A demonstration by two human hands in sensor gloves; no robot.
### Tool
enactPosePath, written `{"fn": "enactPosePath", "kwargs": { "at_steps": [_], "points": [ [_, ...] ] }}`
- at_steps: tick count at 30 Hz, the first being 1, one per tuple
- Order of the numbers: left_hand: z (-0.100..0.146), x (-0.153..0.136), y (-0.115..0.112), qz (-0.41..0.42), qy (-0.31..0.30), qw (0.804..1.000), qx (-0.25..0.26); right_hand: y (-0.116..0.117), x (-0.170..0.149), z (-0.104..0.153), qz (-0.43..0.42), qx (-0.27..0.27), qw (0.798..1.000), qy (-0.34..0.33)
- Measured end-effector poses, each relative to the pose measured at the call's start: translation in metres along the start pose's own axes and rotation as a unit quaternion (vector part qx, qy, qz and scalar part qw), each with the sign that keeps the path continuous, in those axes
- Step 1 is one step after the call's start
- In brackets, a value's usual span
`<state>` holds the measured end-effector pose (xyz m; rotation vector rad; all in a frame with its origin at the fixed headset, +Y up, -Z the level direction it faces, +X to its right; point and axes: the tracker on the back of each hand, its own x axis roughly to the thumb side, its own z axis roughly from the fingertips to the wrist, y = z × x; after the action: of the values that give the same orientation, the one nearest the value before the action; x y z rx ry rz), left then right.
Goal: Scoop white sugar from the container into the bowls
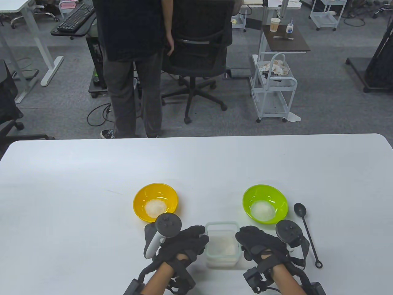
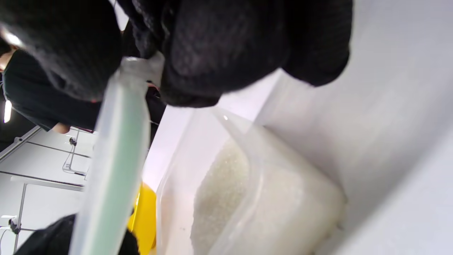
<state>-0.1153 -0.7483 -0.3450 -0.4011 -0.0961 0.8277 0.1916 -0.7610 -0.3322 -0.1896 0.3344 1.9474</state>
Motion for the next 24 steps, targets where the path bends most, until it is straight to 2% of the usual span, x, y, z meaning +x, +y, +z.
{"fn": "enactPosePath", "kwargs": {
  "at_steps": [6, 17, 20, 24],
  "points": [
    [0.001, -0.001, -0.002, -0.004, 0.029, 1.000, 0.010, 0.003, -0.003, -0.002, 0.035, -0.010, 0.999, 0.009],
    [-0.004, 0.009, -0.015, -0.148, 0.033, 0.987, 0.046, 0.008, 0.002, -0.001, 0.143, -0.068, 0.987, -0.003],
    [-0.006, 0.008, -0.017, -0.143, 0.039, 0.988, 0.035, 0.010, 0.005, 0.000, 0.178, -0.077, 0.981, -0.015],
    [-0.008, 0.003, -0.017, -0.112, 0.050, 0.992, 0.014, 0.012, 0.004, 0.000, 0.173, -0.072, 0.982, -0.014]
  ]
}}
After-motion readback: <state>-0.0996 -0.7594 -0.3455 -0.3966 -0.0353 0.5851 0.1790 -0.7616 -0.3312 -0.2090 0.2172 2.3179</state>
